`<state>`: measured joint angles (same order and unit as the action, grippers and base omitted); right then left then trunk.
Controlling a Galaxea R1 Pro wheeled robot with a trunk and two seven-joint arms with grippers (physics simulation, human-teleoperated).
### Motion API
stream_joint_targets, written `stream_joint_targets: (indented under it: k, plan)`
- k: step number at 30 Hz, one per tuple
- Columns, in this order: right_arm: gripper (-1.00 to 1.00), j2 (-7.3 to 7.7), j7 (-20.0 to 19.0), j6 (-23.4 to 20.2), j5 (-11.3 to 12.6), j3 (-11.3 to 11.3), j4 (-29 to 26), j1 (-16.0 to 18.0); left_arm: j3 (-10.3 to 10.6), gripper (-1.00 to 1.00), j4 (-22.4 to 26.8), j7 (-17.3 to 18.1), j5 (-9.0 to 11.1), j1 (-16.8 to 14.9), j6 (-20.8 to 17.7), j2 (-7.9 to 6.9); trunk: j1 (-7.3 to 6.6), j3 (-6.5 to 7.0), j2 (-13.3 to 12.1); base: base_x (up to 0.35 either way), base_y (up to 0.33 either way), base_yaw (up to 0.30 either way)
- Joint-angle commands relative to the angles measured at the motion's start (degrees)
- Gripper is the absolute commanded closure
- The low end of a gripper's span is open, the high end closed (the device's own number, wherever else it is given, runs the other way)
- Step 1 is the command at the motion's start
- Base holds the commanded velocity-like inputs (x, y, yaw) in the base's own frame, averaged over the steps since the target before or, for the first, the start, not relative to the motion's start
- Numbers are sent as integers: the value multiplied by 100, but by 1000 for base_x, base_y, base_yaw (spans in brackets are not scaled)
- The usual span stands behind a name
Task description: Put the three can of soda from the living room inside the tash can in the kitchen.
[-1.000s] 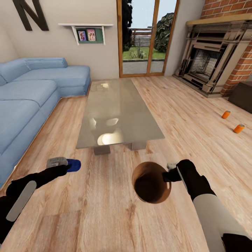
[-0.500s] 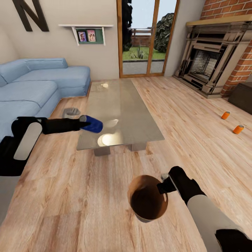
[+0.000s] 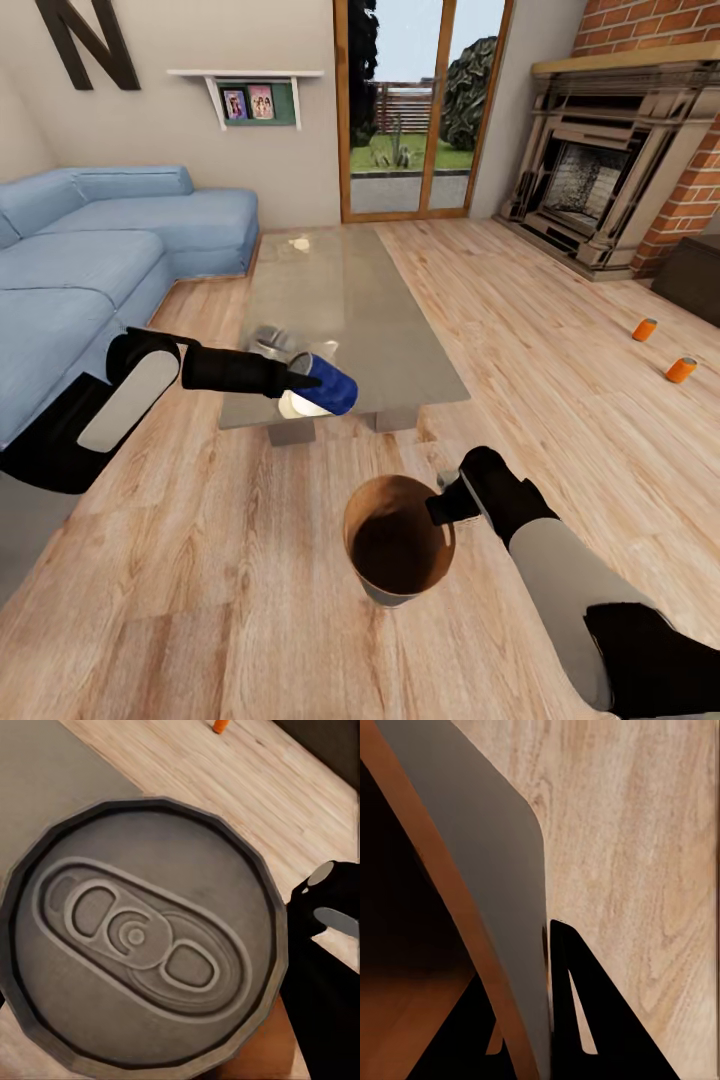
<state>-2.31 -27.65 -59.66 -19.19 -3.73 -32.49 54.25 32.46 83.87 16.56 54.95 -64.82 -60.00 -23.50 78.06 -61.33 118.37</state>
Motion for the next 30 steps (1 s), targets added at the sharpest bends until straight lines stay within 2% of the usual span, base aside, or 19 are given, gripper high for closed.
stream_joint_targets:
  k: [1, 3, 4, 9, 10, 12, 14, 18, 23, 28, 30]
  plan:
    - [100, 1, -38, -34, 127, 4, 89, 59, 38, 100, 7, 18, -11, -1, 0, -5, 0, 0, 0, 0, 0, 0]
    - [100, 6, -38, -34, 126, 9, 317, 215, 239, 100, 18, 111, -11, -3, 0, -14, 0, 0, 0, 0, 0, 0]
    - [100, 6, -38, -34, 125, 10, 417, 283, 419, 100, 17, 163, -11, -5, 0, -17, 0, 0, 0, 0, 0, 0]
    - [100, -11, -38, -34, 122, 13, 565, 399, 834, 100, 12, 327, -18, -2, 0, -20, 0, 0, 0, 0, 0, 0]
    - [100, -16, -38, -34, 124, 13, 576, 429, 982, 100, 13, 360, -18, -3, 0, -7, 0, 0, 0, 0, 0, 0]
    - [100, -25, -38, -34, 125, 9, 587, 485, 1415, 100, 14, 394, -26, -9, 0, 29, 0, 0, 0, 0, 0, 0]
    - [100, -72, -38, -34, 124, 6, 592, 512, 1693, 100, 15, 408, -31, -12, 0, 56, 0, 0, 0, 0, 0, 0]
    - [100, -196, -37, -34, 116, 5, 589, 575, 1868, 100, -15, 416, -47, -13, 0, 78, 0, 0, 0, 0, 0, 0]
    - [100, -348, -32, -34, 111, 3, 594, 639, 2098, 100, -41, 409, -65, -10, 0, 232, 0, 0, 0, 0, 0, 0]
    - [100, -493, -27, -34, 109, -3, 588, 657, 2288, 100, -159, 369, -80, -3, 0, 608, 0, 0, 0, 0, 0, 0]
    - [100, -547, -23, -34, 109, -4, 583, 686, 2572, 100, -396, 320, -87, -4, 0, 746, 0, 0, 0, 0, 0, 0]
